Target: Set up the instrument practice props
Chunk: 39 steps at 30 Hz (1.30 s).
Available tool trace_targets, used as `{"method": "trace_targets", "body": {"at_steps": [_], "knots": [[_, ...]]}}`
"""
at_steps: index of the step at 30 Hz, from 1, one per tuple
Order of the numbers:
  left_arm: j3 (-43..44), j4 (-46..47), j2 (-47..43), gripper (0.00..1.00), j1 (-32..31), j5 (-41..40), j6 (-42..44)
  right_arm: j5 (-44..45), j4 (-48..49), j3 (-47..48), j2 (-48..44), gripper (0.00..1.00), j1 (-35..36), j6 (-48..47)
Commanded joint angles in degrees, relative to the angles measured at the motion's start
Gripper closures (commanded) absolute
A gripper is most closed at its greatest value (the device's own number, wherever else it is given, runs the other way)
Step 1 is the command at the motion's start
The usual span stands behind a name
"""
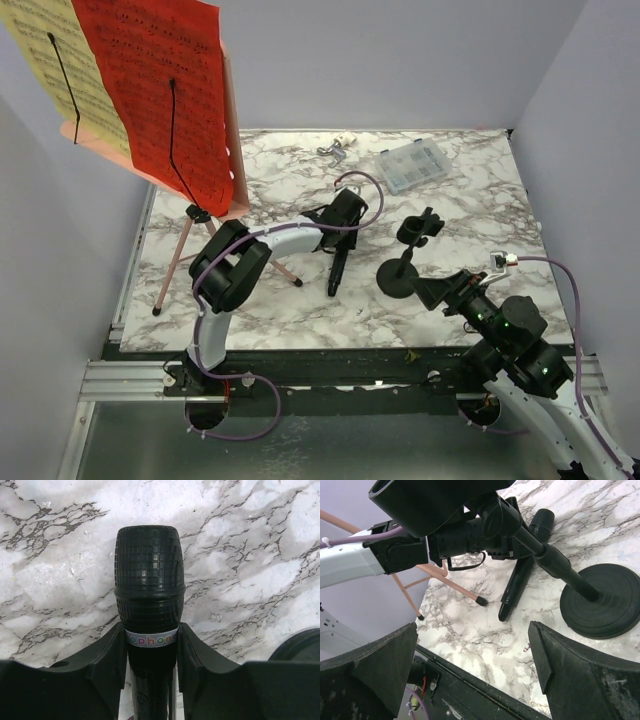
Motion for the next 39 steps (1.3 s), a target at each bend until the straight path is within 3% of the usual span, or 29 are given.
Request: {"method": "trace_targets", "body": {"at_steps": [1,6,17,22,26,29,34,39], "knots": [[-5.26,-2.56,-0.9,0.67,-0.53,5.24,0.5,0.21,-0.48,0.61,-0.03,0.0,0.18,-0.13],[-12.74,-1.81,-11.52,0.82,-0.86,8.48,-1.49,2.78,-0.06,0.98,-1.0,0.0,0.13,-1.1],[-29.62,6.49,-41.89,0.92,-1.39,19.57,-2.8,1.95,0.97,0.6,-1.25,0.0,0.18,-2.83],[-38.43,16.46,-55.24,0.93,-1.48,26.4,-4.38,-3.2,3.39,0.5,-1.23,0.0,0.11,-6.23],[-45.25,24.33,-63.62,0.96,-1.58,31.03,-6.81,-13.36,8.67,-0.99,-0.8,0.0,0.18,-11.67],[-48.9,28.18,-68.78,0.99,-1.66,32.39,-7.93,-21.3,13.56,-1.6,4.42,0.0,0.13,-14.64],[-53.2,30.65,-76.31,1.0,-1.67,29.3,-9.18,-37.81,28.54,-1.34,24.48,0.0,0.25,-15.47],[-55.52,31.54,-82.08,1.0,-1.67,25.47,-11.02,-37.06,43.01,-1.34,32.42,0.0,2.2,-16.71]]}}
